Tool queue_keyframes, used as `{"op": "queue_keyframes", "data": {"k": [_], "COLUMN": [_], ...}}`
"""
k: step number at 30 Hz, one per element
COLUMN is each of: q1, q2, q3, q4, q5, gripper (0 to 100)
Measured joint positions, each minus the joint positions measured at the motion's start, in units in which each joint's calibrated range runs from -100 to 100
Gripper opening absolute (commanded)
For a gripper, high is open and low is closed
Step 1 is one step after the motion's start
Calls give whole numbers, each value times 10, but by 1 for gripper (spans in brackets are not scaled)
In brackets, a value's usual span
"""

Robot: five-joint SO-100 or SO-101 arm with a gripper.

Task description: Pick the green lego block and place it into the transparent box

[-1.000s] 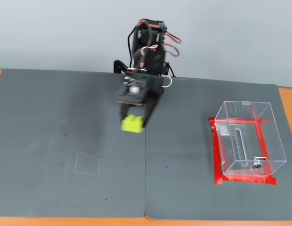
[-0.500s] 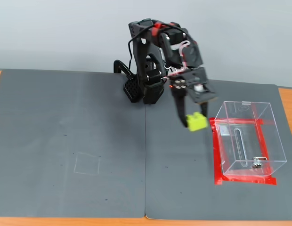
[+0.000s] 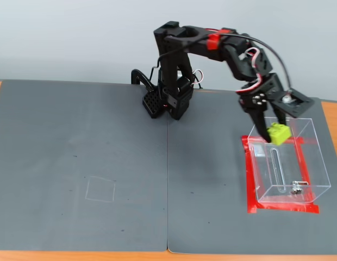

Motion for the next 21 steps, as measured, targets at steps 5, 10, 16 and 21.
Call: {"op": "queue_keyframes", "data": {"k": [5, 10, 16, 21], "q1": [-46, -71, -85, -91], "q2": [56, 106, 156, 176], "q3": [-40, -69, -107, -128], "q4": [-2, -2, -2, -2], "q5": [0, 0, 0, 0], "gripper": [10, 10, 10, 10]}}
